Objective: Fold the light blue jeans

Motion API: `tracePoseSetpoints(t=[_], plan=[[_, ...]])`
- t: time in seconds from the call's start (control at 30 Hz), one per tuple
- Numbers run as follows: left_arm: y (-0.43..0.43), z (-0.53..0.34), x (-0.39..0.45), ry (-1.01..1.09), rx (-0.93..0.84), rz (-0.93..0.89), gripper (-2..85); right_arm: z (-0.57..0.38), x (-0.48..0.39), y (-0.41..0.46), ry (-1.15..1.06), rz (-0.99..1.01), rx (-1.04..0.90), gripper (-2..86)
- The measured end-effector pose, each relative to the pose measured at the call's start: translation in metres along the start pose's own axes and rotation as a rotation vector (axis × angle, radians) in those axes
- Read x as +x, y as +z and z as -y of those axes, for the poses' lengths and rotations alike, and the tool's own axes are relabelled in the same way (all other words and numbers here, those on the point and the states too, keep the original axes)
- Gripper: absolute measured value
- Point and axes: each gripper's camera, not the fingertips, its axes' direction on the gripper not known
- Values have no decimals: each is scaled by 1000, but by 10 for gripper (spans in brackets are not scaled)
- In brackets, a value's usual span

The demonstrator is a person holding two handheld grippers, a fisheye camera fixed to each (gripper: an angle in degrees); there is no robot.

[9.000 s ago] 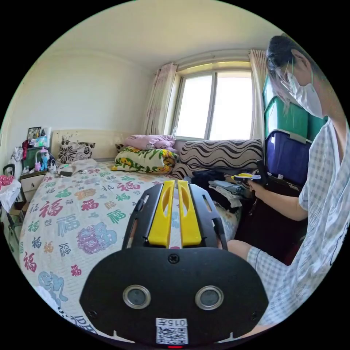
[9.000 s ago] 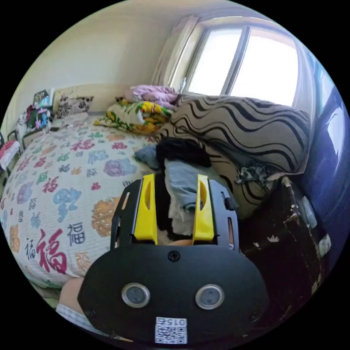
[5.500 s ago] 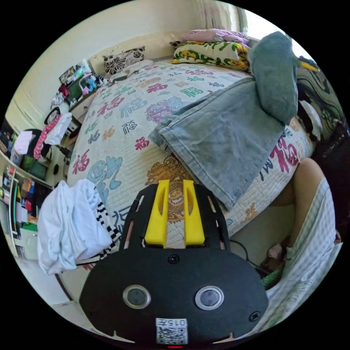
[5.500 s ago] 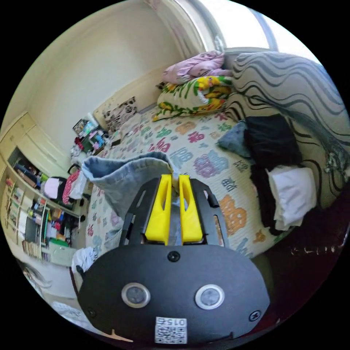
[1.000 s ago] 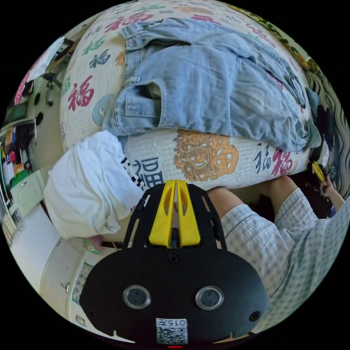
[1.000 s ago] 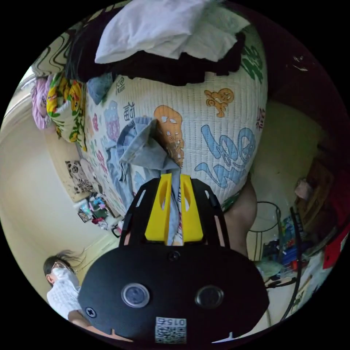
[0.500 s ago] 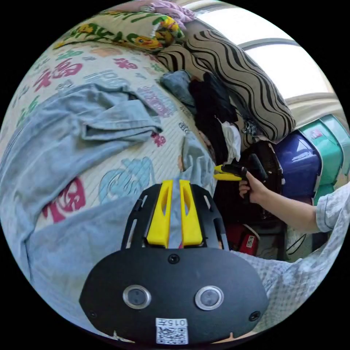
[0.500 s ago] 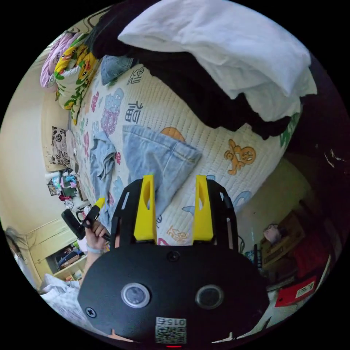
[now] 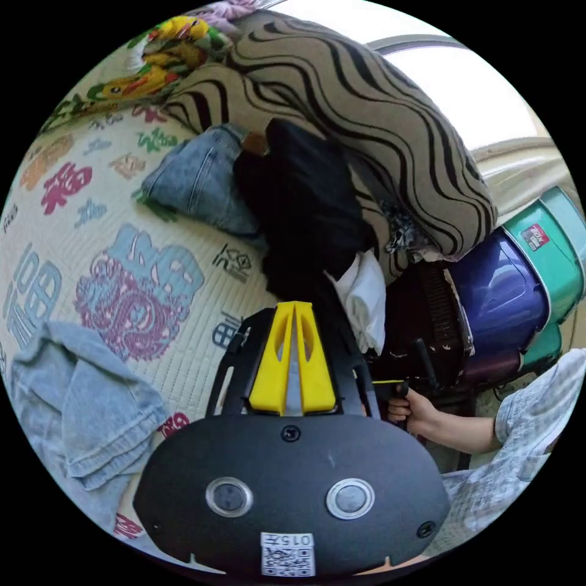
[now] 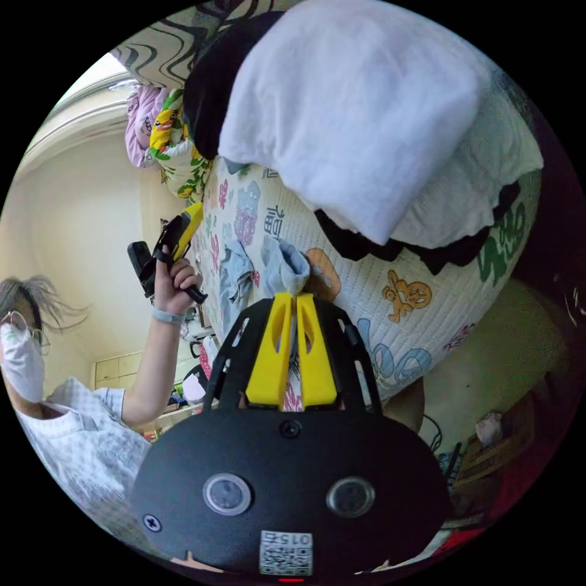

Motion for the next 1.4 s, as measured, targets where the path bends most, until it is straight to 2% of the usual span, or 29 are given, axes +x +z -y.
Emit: tracePoseSetpoints(t=[0.07, 0.13, 0.23, 0.33, 0.4, 0.53, 0.6, 0.7, 0.8, 0.9, 0.97, 1.0, 1.07, 1.13, 1.2, 1.27, 1.4], plan=[[18, 16, 18, 69, -62, 63, -4, -2, 12, 0, 12, 33, -29, 4], [61, 13, 14, 57, -235, 129, 6, -6, 32, 3, 68, 26, -61, 3], [114, -15, -5, -76, -448, 26, 43, -15, 54, 5, 116, 65, -71, 3], [150, -36, 4, -103, -511, -104, 32, -23, 72, 9, 166, 67, -87, 3], [163, -39, 19, -60, -540, -96, 16, -26, 76, 10, 180, 82, -85, 3], [143, -23, 57, 38, -374, 85, 1, -28, 69, 9, 131, 84, -70, 3], [133, -12, 74, 80, -310, 99, -1, -27, 63, 4, 104, 141, -13, 3], [132, -3, 107, 229, -278, 207, -2, -17, 55, -2, 94, 141, 46, 3], [148, -10, 115, 275, -303, 273, -3, -5, 55, 8, 113, 43, 11, 4], [166, -30, 102, 223, -307, 331, -5, 1, 62, 20, 162, -83, -51, 6], [158, -28, 104, 227, -278, 342, -5, -1, 69, 22, 223, -64, -62, 11], [140, -21, 111, 249, -195, 326, -4, -5, 73, 20, 282, -32, -48, 17], [107, -11, 117, 255, -111, 226, 3, -11, 71, 14, 323, -33, 0, 32], [64, -15, 113, 213, -102, 92, 25, -18, 62, 2, 350, -74, 66, 53], [29, -44, 110, 201, -39, 85, 28, -20, 49, -3, 344, -81, 105, 49], [3, -88, 97, 119, -41, 114, 35, -14, 34, 4, 310, -80, 61, 49], [-40, -231, 53, -227, -76, 131, 27, 15, 3, 57, 276, -137, -156, 42]])
